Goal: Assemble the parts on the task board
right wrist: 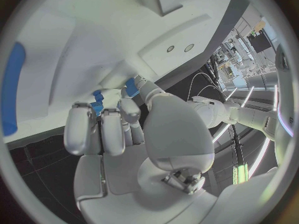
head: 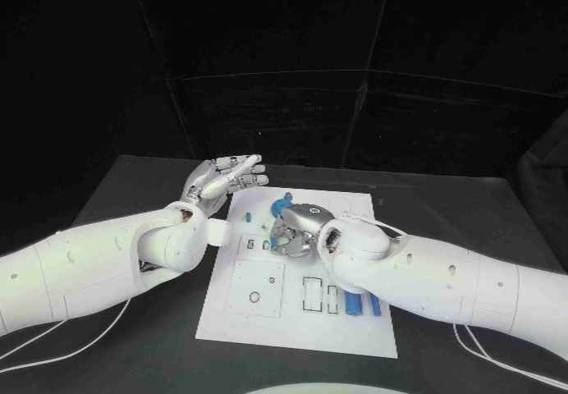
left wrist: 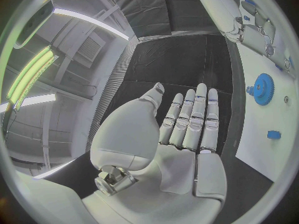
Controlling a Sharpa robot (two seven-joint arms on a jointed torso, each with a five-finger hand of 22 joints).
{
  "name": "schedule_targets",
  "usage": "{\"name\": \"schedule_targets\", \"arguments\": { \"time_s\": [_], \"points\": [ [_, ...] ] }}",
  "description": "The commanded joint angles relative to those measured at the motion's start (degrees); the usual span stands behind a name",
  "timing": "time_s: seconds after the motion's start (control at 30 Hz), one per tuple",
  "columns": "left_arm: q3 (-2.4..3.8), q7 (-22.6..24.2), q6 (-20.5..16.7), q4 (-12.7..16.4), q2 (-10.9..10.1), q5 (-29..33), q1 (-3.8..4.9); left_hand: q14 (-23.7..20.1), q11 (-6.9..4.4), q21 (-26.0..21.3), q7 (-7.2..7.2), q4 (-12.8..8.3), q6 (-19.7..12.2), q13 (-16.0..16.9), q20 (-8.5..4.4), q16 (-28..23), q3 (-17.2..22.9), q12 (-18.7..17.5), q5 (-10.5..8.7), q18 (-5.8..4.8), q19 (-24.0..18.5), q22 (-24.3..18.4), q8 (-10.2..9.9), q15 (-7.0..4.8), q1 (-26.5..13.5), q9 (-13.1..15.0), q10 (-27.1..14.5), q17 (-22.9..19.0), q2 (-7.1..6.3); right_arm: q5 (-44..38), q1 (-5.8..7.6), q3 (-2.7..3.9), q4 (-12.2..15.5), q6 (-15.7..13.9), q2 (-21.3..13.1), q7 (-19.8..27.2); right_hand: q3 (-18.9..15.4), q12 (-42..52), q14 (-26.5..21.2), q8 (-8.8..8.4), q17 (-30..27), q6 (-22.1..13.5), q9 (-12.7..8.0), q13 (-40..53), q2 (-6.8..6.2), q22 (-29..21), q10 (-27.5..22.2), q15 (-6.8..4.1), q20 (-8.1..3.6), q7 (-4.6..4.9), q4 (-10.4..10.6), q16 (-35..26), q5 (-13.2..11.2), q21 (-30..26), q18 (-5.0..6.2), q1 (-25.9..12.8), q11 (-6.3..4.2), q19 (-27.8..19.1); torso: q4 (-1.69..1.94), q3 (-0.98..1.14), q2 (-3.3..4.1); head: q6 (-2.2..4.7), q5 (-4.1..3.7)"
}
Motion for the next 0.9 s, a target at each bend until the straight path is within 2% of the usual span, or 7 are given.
{"name": "schedule_targets", "arguments": {
  "time_s": [0.03,0.2,0.47,0.77,0.9],
  "points": [
    [0.05,0.60,0.47,-0.01,0.06,-0.09,0.11,0.27,-0.02,-0.26,1.97,-0.36,0.32,0.00,-0.07,-0.28,-0.07,-0.10,-0.16,0.85,0.31,-0.08,-0.18,-0.03,-0.02,0.06,0.50,-0.08,0.52,-1.28,-0.07,-0.11,0.09,2.37,-0.02,-0.64,-0.21,-0.76,2.78,-0.47,-0.26,-0.82,-0.22,-0.53,-0.50,-0.09,-0.67,0.52,0.17,0.52,-0.09,-0.49,-0.12,-0.42,0.00,-0.61,0.19,-0.29,0.04,-0.01,0.05,0.01,-0.02],
    [0.04,0.53,0.51,-0.07,0.09,-0.09,0.11,0.27,-0.02,-0.26,1.97,-0.36,0.32,0.00,-0.07,-0.28,-0.07,-0.10,-0.16,0.85,0.31,-0.08,-0.18,-0.03,-0.02,0.06,0.50,-0.08,0.52,-1.58,-0.09,-0.11,0.19,2.65,0.07,-0.94,-0.70,-1.99,2.74,-1.15,-0.43,-1.87,-0.51,-1.61,-1.39,-0.31,-1.48,0.83,0.45,0.92,0.13,-0.69,0.81,-0.57,0.03,-1.68,0.55,-0.39,0.06,-0.03,0.02,-0.02,-0.03],
    [0.04,0.43,0.57,-0.15,0.07,-0.09,0.11,0.32,-0.05,-0.29,1.94,-0.38,0.36,0.00,-0.08,-0.30,-0.07,-0.08,-0.16,0.86,0.33,-0.11,-0.20,-0.06,-0.07,0.05,0.62,-0.09,0.53,-1.87,-0.11,-0.11,0.11,2.10,0.12,-1.36,-0.92,-3.68,2.72,-1.65,-0.52,-2.71,-0.72,-3.21,-1.75,-0.62,-2.61,1.03,0.67,1.18,0.23,-0.83,1.00,-0.73,0.09,-2.20,0.79,-0.53,0.04,-0.02,0.01,-0.03,0.01],
    [0.04,0.30,0.67,-0.29,0.09,-0.09,0.11,0.34,-0.07,-0.30,1.93,-0.39,0.38,0.00,-0.08,-0.30,-0.07,-0.07,-0.16,0.86,0.34,-0.12,-0.20,-0.07,-0.08,0.05,0.66,-0.09,0.54,-2.04,-0.15,-0.11,0.26,0.68,0.17,-1.83,-2.24,-5.16,2.68,-2.25,-0.74,-3.91,-1.02,-4.77,-2.44,-0.99,-3.61,1.33,0.98,1.41,1.33,-1.10,-0.41,-0.95,0.16,-4.08,1.10,-0.69,0.05,0.00,0.05,-0.02,-0.03],
    [0.04,0.23,0.72,-0.34,0.09,-0.09,0.11,0.34,-0.07,-0.30,1.93,-0.39,0.38,0.00,-0.08,-0.30,-0.07,-0.07,-0.16,0.86,0.34,-0.12,-0.20,-0.07,-0.08,0.05,0.66,-0.09,0.54,-2.07,-0.16,-0.11,0.36,-0.77,0.18,-2.06,-3.92,-5.87,2.66,-2.48,-0.85,-4.55,-1.12,-5.65,-3.25,-1.33,-4.19,1.44,1.09,1.48,2.38,-1.25,-0.39,-1.11,0.23,-5.64,1.23,-0.83,0.07,0.00,0.02,0.02,-0.07]
  ]
}}
